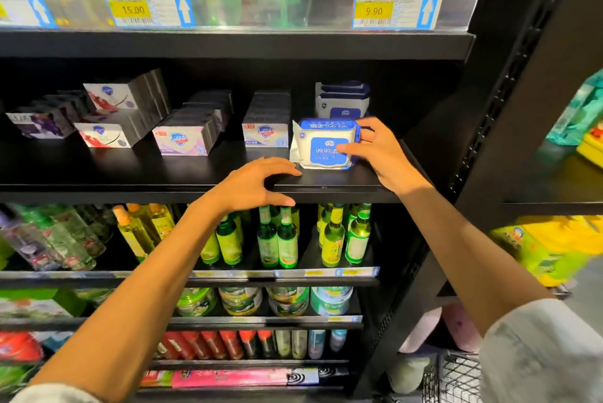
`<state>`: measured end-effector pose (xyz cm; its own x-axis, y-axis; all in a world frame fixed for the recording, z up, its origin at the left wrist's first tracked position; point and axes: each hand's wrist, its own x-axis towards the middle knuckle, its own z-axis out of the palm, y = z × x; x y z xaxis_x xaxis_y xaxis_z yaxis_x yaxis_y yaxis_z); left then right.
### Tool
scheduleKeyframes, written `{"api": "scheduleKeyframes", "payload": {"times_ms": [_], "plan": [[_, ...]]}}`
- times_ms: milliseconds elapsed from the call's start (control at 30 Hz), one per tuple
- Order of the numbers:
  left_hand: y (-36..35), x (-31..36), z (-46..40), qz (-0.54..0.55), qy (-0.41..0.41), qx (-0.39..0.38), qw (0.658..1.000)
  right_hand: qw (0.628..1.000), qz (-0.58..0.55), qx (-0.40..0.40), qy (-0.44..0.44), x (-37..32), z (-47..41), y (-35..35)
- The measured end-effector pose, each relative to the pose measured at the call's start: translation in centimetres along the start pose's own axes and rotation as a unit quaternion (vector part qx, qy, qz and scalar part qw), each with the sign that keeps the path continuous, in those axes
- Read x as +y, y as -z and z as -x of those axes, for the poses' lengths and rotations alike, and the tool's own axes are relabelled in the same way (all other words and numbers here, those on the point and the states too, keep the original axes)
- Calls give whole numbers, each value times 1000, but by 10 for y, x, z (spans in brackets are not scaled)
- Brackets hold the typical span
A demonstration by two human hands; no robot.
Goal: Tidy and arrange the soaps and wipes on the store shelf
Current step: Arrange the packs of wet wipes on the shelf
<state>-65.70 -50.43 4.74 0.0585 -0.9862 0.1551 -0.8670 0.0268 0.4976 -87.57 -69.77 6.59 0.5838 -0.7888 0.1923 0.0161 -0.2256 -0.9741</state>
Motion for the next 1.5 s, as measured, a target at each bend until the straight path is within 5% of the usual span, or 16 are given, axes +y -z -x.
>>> {"api": "scheduleKeyframes", "payload": {"times_ms": [333,867,1167,1500], "plan": [[0,8,-11,249,33,211,945,997,-74,25,9,-7,21,-6],[-14,24,-50,552,74,154,816,994,-101,-17,24,-4,27,-21],[-11,28,-49,543,85,151,822,982,-121,-135,56,-5,31,-15],[-10,31,-50,544,95,125,824,975,-136,-169,49,-1,28,-10]]}}
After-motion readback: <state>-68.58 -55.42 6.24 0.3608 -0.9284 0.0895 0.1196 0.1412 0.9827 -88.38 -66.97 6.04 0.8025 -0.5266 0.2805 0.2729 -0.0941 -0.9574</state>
